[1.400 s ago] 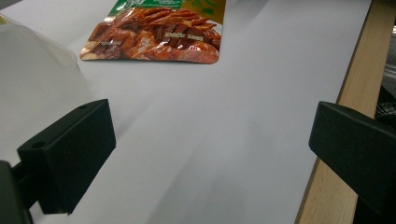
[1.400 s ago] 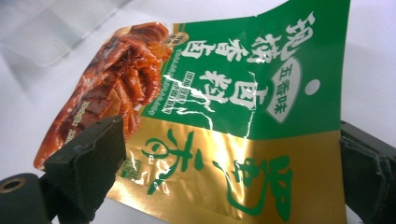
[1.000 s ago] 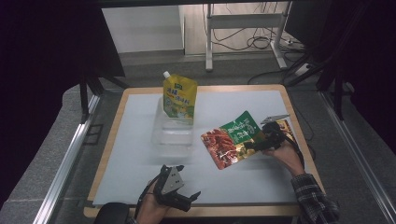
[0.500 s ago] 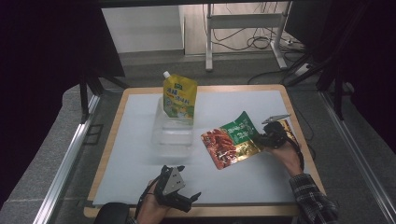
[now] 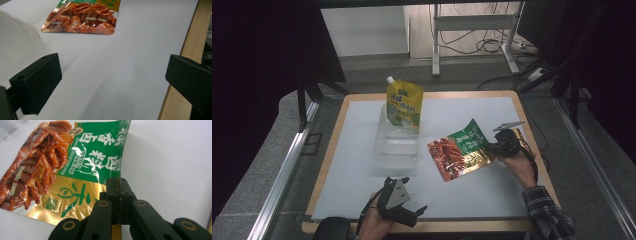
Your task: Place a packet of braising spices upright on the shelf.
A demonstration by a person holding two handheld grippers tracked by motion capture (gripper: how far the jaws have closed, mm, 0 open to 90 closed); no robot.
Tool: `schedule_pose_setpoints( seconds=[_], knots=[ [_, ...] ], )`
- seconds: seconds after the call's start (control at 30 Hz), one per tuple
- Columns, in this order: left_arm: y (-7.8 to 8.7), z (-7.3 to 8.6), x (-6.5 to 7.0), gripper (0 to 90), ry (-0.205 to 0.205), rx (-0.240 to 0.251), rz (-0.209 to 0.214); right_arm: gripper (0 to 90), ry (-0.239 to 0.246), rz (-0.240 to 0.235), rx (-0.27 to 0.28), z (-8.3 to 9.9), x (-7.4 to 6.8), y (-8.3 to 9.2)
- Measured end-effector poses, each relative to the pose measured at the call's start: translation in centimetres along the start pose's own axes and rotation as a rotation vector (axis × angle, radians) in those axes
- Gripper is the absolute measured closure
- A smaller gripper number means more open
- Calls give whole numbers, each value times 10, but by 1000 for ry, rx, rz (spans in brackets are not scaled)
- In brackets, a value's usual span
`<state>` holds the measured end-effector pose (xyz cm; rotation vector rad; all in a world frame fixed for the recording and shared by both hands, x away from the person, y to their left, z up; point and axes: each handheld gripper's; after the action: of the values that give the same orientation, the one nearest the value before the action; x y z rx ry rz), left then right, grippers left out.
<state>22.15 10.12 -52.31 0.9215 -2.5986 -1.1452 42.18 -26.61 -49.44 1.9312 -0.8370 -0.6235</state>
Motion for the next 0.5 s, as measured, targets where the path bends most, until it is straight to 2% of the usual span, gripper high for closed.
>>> schedule_pose_setpoints(
  seconds=[0.27, 0.5],
  knots=[
    [0, 0, 0, 4, 2, 3, -2, 884, -2, -17, 33, -2, 0, 9],
    [0, 0, 0, 4, 4, 4, -6, 884, 19, -23, 74, -4, -3, 18]
  ],
)
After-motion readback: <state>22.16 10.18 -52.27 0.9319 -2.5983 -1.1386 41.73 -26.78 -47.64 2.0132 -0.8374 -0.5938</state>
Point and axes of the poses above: each handheld gripper's, and its own axes: y roughly backward along the jaws, z roughly out of its underside, x roughly to its right, and after that the axes turned 13 degrees about -x, right-handed
